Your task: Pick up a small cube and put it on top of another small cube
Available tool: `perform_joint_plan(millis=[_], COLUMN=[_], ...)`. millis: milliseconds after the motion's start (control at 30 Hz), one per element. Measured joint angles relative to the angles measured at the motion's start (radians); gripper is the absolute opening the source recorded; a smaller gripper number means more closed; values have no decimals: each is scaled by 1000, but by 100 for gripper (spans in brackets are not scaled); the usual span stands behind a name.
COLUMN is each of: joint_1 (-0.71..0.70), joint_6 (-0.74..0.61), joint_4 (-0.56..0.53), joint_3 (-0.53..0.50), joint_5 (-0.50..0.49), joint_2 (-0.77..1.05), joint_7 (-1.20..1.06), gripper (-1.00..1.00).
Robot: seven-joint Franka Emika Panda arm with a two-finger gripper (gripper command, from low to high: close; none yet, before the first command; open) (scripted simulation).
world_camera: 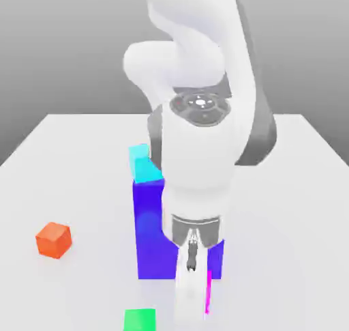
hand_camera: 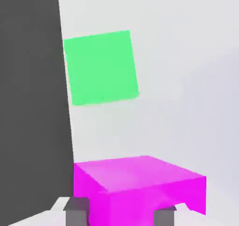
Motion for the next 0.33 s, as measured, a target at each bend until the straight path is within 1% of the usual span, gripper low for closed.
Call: perform_joint_plan(millis=[167, 200, 267, 333], joint_1=[0, -2, -10, -14], joint_6=[0, 16, -15, -73], joint_4=[0, 5, 6, 4], joint_3=[0, -16, -21, -19], joint_5=[0, 8, 20, 33], joint_2=[0, 20, -9, -71], joint_7=[0, 14, 22, 16], gripper=[100, 100, 100, 100])
